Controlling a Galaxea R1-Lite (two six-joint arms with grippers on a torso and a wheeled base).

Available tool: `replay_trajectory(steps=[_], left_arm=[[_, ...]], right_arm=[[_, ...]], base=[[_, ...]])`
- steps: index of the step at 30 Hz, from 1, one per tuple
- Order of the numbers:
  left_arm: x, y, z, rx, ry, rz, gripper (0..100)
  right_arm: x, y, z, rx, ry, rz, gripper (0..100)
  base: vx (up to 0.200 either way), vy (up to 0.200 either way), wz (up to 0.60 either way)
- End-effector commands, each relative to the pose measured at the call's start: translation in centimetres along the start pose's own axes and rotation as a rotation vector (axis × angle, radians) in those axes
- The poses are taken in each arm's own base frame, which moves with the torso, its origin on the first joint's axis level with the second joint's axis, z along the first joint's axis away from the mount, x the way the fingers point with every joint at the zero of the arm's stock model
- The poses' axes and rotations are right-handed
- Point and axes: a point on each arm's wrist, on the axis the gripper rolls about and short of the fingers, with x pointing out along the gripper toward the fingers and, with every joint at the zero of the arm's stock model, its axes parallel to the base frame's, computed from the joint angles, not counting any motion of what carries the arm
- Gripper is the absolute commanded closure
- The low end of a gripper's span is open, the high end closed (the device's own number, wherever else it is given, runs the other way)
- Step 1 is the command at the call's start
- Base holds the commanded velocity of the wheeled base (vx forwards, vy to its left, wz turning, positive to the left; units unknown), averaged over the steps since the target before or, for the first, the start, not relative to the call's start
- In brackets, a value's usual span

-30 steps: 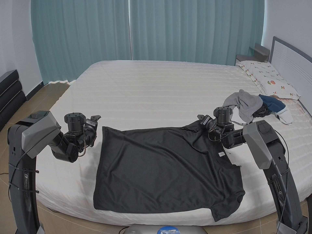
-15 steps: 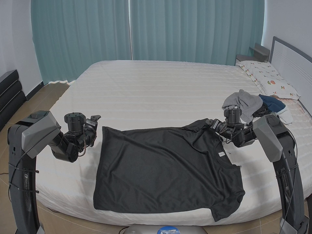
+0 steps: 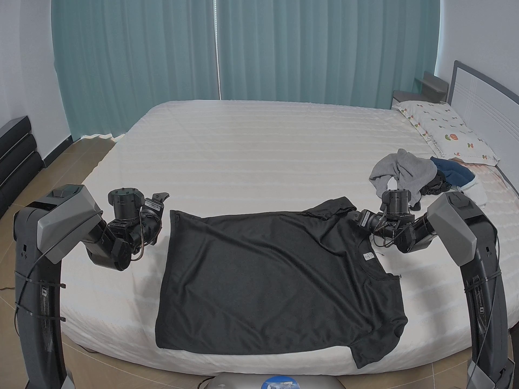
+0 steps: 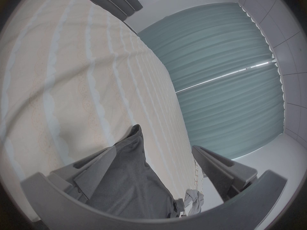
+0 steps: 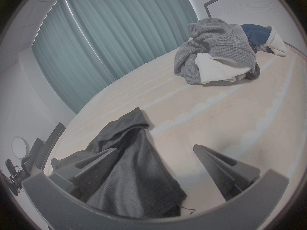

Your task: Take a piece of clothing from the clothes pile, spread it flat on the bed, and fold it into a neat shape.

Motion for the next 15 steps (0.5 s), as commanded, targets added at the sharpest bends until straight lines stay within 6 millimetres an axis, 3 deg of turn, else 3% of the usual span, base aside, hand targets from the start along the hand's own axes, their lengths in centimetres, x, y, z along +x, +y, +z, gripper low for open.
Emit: replay_trajectory(steps=[1,2,8,15], left_arm=[[0.0,0.1,0.0,0.000,0.001,0.002,0],[0.0,0.1,0.0,0.000,0.001,0.002,0],[0.1,0.1,-0.1,0.000,0.002,0.003,0],[0.1,0.2,-0.1,0.010,0.002,0.005,0]], right_arm=[[0.7,0.4,-0.9,-0.002,0.015,0.007,0],[0.8,0.6,-1.1,-0.003,0.018,0.012,100],[1.1,0.7,-1.7,-0.003,0.025,0.012,100],[1.4,0.6,-0.1,0.015,-0.047,-0.006,100]], base=[[0.000,0.000,0.00],[0.000,0.000,0.00],[0.000,0.000,0.00],[0.000,0.000,0.00]])
